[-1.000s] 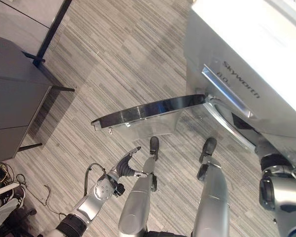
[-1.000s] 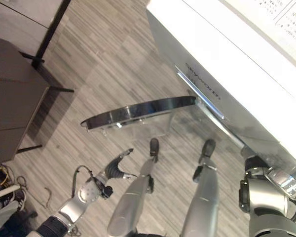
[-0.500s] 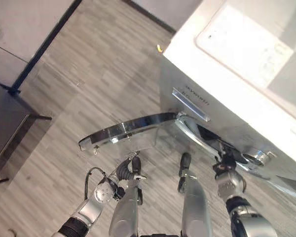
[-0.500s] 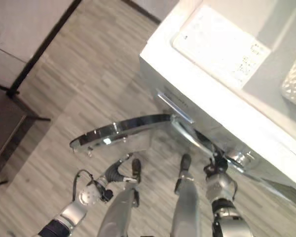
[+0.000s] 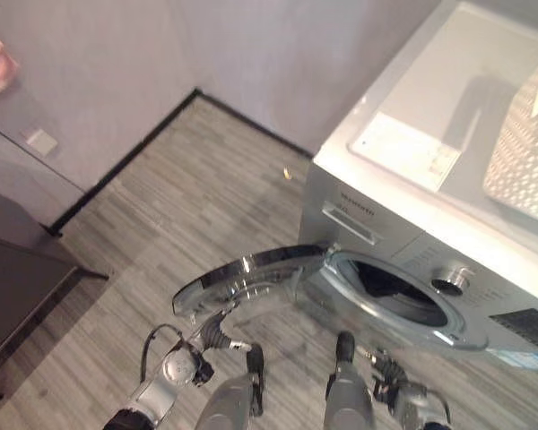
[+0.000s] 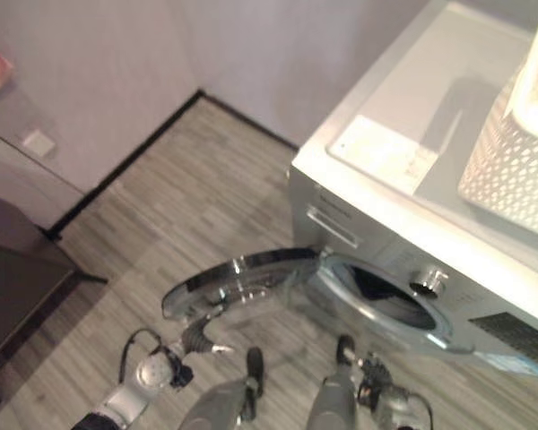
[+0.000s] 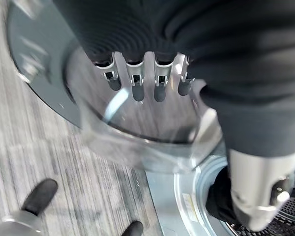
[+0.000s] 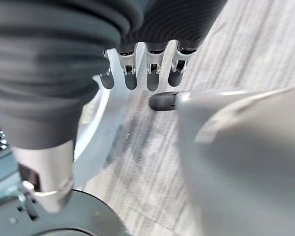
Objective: Grab the laundry basket,head to the washer,open it,put in the laundry and shut it.
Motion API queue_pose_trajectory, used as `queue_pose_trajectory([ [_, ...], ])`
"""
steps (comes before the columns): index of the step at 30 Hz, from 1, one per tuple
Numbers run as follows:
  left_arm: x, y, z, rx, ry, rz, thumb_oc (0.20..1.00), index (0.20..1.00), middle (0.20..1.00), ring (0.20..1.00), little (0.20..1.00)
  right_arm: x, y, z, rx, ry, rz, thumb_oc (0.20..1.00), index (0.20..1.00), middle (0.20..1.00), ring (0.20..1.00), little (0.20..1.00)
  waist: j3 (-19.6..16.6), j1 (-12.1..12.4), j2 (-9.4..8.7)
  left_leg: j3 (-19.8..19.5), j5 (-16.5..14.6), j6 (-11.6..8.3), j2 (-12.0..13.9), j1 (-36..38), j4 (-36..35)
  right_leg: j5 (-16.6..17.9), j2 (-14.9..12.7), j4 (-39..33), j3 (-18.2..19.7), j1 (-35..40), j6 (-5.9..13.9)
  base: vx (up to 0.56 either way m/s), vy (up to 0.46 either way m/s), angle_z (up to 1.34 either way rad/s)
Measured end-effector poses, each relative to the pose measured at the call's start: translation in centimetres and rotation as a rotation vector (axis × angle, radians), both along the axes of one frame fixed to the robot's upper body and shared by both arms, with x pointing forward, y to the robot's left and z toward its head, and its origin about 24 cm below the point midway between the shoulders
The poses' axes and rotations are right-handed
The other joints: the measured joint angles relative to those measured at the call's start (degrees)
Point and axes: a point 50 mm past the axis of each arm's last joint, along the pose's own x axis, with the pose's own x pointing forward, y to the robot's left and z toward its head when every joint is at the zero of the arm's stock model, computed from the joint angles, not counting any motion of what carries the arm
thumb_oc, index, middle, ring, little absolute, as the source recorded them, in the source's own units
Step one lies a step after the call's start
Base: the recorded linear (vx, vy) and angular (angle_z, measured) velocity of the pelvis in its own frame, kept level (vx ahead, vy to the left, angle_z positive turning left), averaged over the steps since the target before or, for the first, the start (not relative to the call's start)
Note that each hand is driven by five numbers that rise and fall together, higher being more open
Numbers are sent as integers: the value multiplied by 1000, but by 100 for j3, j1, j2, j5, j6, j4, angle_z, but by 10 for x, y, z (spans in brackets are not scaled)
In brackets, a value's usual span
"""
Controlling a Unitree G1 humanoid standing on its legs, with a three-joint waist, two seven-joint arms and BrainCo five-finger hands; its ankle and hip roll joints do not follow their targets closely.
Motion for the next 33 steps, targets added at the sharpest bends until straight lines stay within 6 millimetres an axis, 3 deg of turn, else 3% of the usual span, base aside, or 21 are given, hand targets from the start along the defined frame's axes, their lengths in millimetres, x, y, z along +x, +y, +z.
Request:
queue_pose_trajectory([
  [1,-1,1,-5,-5,22,24,1000,1000,1000,1000,1000,2,3,-1,-14,12,40,1000,1000,1000,1000,1000,-32,-19,23,185,-78,83,115,58,73,499,113,-251,-108,78,34,-140,59,-77],
  [2,-4,0,-9,-19,40,48,1000,1000,1000,1000,1000,7,5,0,-25,13,63,1000,1000,1000,1000,1000,-52,106,97,389,-66,149,298,83,11,553,198,-238,-112,51,84,-128,1,-82],
  [3,-4,-1,-11,-42,51,77,1000,1000,1000,1000,1000,9,6,1,-42,19,81,1000,1000,1000,1000,1000,-75,125,187,467,-19,134,422,124,-9,16,303,179,-187,1,-9,-145,-42,-97],
  [4,-10,-2,-18,-85,81,140,1000,1000,1000,1000,1000,6,8,-2,-107,75,193,1000,1000,1000,1000,1000,-288,301,295,633,110,77,639,432,-310,-1043,456,1659,-390,-13,20,-95,-52,-81],
  [6,-16,-1,-20,-87,94,142,1000,1000,1000,1000,1000,-4,12,-7,-141,144,272,1000,1000,1000,1000,1000,-585,477,189,749,157,57,685,509,-438,-1601,442,2099,-465,359,117,-139,-161,-49],
  [7,-19,0,-22,-102,106,159,1000,1000,1000,1000,1000,-5,16,-9,-158,179,324,1000,1000,1000,1000,1000,-705,628,63,781,262,17,681,547,-477,-1886,426,2047,-471,810,260,-286,-314,-21],
  [8,-20,1,-21,-134,110,193,1000,1000,1000,1000,1000,-15,18,-13,-174,230,349,1000,1000,1000,1000,1000,-738,736,58,833,294,-27,683,601,-550,-1994,451,1800,-418,1014,412,-293,-288,-26],
  [9,-20,1,-19,-154,104,207,1000,1000,1000,1000,1000,-20,20,-15,-175,245,360,1000,1000,1000,1000,1000,-833,843,-35,886,302,-50,682,581,-566,-2028,462,1490,-413,1145,465,-302,-292,-45],
  [10,-26,8,-14,-191,97,252,1000,1000,1000,1000,1000,-24,30,-17,-158,259,383,1000,1000,1000,1000,1000,-903,994,-180,1004,386,-174,649,577,-572,-2059,506,470,-423,1587,441,-170,-163,-58],
  [11,-30,10,-13,-216,97,271,1000,1000,1000,1000,1000,-27,33,-18,-155,265,396,1000,1000,1000,1000,1000,-982,1082,-282,1077,416,-269,655,562,-609,-2120,568,65,-398,1688,387,-175,-180,-48],
  [14,-43,-6,-18,-308,142,303,1000,1000,1000,1000,1000,-49,30,-23,-164,327,423,1000,1000,1000,1000,1000,-1162,1147,78,870,768,-587,1096,531,-796,-1661,1204,-744,-315,1913,77,-242,-236,-25],
  [16,-42,-11,-16,-331,136,292,1000,1000,1000,1000,1000,-52,28,-24,-166,334,420,1000,1000,1000,1000,1000,-1172,1152,117,735,895,-718,1254,460,-783,-1588,1481,-894,-342,1966,-5,-249,-198,5],
  [17,-39,-15,-15,-345,132,289,1000,1000,1000,1000,1000,-52,26,-23,-172,331,419,1000,1000,1000,1000,1000,-1153,1118,117,538,1012,-793,1338,385,-779,-1568,1581,-894,-438,1961,-110,-182,-103,38],
  [20,-28,-16,-3,-404,75,320,1000,1000,1000,1000,1000,-51,17,-22,-207,335,406,1000,1000,1000,1000,1000,-879,1168,-129,-312,1866,-1266,1469,201,-783,-1554,1723,-892,-584,1916,-523,-232,-44,22],
  [22,-19,-6,12,-404,-8,353,1000,1000,1000,1000,1000,-60,14,-23,-216,365,403,1000,1000,1000,1000,1000,-804,1260,-284,-1131,1726,-1344,1321,214,-561,-1415,1554,-894,-524,1838,-687,-30,58,-30],
  [23,-13,-1,23,-403,-61,361,1000,1000,1000,1000,1000,-62,12,-23,-218,373,403,1000,1000,1000,1000,1000,-778,1237,-319,-1245,1543,-1329,1259,209,-342,-1407,1512,-892,-509,1858,-682,75,151,-4],
  [24,0,7,44,-408,-173,375,1000,1000,1000,1000,1000,-71,7,-24,-227,397,402,1000,1000,1000,1000,1000,-798,1157,-265,-1198,1434,-1188,1320,420,-318,-1429,1457,-891,-492,1871,-641,105,186,4],
  [26,12,26,63,-371,-298,442,1000,1000,1000,1000,1000,-92,-4,-25,-233,453,362,1000,1000,1000,1000,1000,-872,975,-19,-1130,1401,-1239,1544,873,-827,-1382,1519,-877,-458,1895,-539,94,132,5],
  [29,33,47,75,-241,-404,517,1000,1000,1000,1000,1000,-103,-22,-21,-259,479,339,1000,1000,1000,1000,1000,-947,664,398,-812,1315,-1230,1638,1248,-1446,-1358,1544,-894,-485,1945,-324,124,89,10],
  [31,49,57,88,-160,-481,540,1000,1000,1000,1000,1000,-101,-24,-21,-264,472,343,1000,1000,1000,1000,1000,-1032,473,584,-609,855,-1263,1651,1347,-1427,-1342,1574,-896,-444,1924,-126,104,90,-3],
  [33,69,70,100,-38,-531,536,1000,1000,1000,1000,1000,-98,-22,-21,-255,464,368,1000,1000,1000,1000,1000,-1046,415,517,-529,645,-1267,1636,1398,-1426,-1285,1531,-895,-409,1942,-38,70,102,-14],
])
